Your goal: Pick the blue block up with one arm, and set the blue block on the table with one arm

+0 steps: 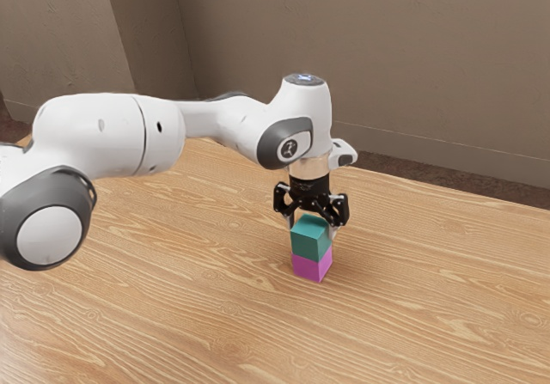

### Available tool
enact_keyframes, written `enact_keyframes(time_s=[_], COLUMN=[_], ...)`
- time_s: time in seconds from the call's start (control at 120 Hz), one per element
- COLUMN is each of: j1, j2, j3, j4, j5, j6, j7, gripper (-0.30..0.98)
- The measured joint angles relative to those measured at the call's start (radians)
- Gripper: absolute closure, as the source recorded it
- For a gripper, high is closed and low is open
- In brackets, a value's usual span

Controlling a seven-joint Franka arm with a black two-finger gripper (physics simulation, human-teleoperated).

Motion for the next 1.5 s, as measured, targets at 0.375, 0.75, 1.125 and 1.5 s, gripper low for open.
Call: enact_keyframes(time_s=[0.375,0.75,1.125,1.5], j1=[0.001,-0.007,0.056,0.057], j2=[0.009,-0.071,-0.106,-0.083], j3=[0.001,0.008,0.096,0.097], j4=[-0.027,-0.026,-0.19,-0.19], j5=[0.005,0.038,0.033,-0.001], j6=[0.049,0.049,0.09,0.131], j7=[-0.039,-0.066,-0.026,0.02], gripper=[0.24,0.34,0.36,0.13])
